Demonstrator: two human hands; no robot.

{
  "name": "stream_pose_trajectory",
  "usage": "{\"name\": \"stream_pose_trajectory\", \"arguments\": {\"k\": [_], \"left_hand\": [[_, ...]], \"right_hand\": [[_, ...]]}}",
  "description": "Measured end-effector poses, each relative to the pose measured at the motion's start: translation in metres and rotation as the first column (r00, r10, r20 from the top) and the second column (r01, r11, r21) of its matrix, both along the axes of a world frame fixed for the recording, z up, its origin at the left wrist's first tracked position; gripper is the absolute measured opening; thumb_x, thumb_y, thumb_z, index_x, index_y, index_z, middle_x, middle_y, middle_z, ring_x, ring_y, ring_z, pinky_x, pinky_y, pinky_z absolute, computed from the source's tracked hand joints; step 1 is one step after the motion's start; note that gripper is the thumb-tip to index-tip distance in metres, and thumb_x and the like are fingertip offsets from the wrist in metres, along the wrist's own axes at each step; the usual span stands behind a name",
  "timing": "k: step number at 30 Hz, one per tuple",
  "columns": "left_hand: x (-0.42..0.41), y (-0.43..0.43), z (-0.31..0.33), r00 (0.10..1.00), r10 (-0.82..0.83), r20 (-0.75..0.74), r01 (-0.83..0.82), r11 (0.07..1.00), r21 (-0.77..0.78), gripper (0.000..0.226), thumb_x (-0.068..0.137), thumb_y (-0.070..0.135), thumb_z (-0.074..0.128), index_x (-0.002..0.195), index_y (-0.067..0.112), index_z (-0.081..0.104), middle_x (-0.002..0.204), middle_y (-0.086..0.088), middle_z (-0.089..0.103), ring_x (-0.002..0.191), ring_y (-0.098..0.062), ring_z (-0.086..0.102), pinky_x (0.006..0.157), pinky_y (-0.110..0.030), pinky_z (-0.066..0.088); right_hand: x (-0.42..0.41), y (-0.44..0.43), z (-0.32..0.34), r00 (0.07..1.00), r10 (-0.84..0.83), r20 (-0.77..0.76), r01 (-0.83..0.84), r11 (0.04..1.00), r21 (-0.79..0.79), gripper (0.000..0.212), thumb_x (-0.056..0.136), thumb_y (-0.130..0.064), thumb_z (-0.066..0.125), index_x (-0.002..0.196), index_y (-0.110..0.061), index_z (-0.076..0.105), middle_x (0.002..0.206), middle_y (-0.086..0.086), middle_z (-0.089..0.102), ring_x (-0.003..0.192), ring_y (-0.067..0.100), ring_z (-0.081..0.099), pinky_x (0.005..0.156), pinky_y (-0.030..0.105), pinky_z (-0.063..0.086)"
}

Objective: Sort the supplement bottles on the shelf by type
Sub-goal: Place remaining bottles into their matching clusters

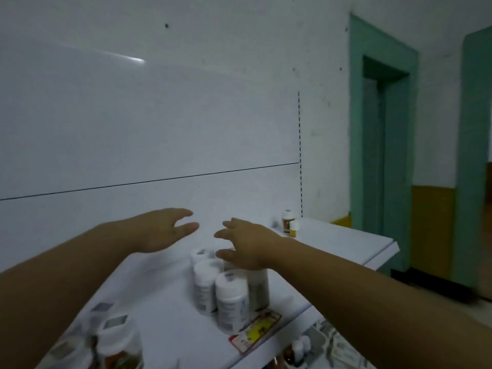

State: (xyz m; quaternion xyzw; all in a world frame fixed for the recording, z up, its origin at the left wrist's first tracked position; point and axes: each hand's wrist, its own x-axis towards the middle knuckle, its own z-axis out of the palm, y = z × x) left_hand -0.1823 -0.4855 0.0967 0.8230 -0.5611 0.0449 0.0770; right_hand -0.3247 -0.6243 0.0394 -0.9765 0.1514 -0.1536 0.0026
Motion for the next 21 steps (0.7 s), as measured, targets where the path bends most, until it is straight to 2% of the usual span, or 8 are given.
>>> {"name": "stream_pose_trajectory", "arguments": {"k": [5, 10, 17, 21], "left_hand": [[-0.044, -0.072, -0.011, 0.997, -0.035, -0.061, 0.036, 0.999, 0.017, 0.057, 0.093, 0.052, 0.029, 0.143, 0.024, 0.03, 0.153, 0.002, 0.029, 0.138, -0.016, 0.029, 0.11, -0.028, 0.019], [-0.068, -0.137, -0.009, 0.993, -0.097, -0.067, 0.1, 0.994, 0.047, 0.057, 0.092, 0.055, 0.027, 0.142, 0.027, 0.031, 0.151, 0.003, 0.034, 0.133, -0.017, 0.037, 0.106, -0.028, 0.024], [-0.055, -0.222, -0.001, 0.976, -0.188, -0.11, 0.198, 0.976, 0.091, 0.054, 0.093, 0.052, 0.027, 0.138, 0.025, 0.038, 0.147, 0.003, 0.039, 0.132, -0.017, 0.037, 0.109, -0.031, 0.025], [-0.037, -0.266, -0.001, 0.984, -0.158, -0.077, 0.169, 0.974, 0.153, 0.054, 0.093, 0.052, 0.027, 0.138, 0.025, 0.038, 0.147, 0.001, 0.04, 0.132, -0.018, 0.037, 0.11, -0.035, 0.026]], "right_hand": [[-0.056, -0.072, 0.0, 0.998, -0.067, 0.019, 0.066, 0.996, 0.055, 0.055, 0.093, -0.046, 0.039, 0.142, -0.023, 0.031, 0.155, 0.007, 0.022, 0.143, 0.021, 0.013, 0.113, 0.041, 0.015], [-0.076, -0.134, -0.008, 0.993, -0.11, 0.031, 0.107, 0.991, 0.076, 0.053, 0.093, -0.046, 0.039, 0.141, -0.025, 0.033, 0.155, 0.005, 0.023, 0.143, 0.02, 0.013, 0.112, 0.038, 0.016], [-0.068, -0.215, -0.01, 0.985, -0.171, 0.02, 0.169, 0.982, 0.08, 0.042, 0.096, -0.029, 0.038, 0.137, -0.02, 0.04, 0.148, 0.005, 0.036, 0.137, 0.02, 0.026, 0.106, 0.028, 0.022], [-0.065, -0.258, -0.008, 0.979, -0.202, 0.028, 0.199, 0.975, 0.098, 0.041, 0.097, -0.026, 0.035, 0.138, -0.024, 0.039, 0.149, 0.002, 0.034, 0.136, 0.021, 0.03, 0.105, 0.029, 0.024]]}}
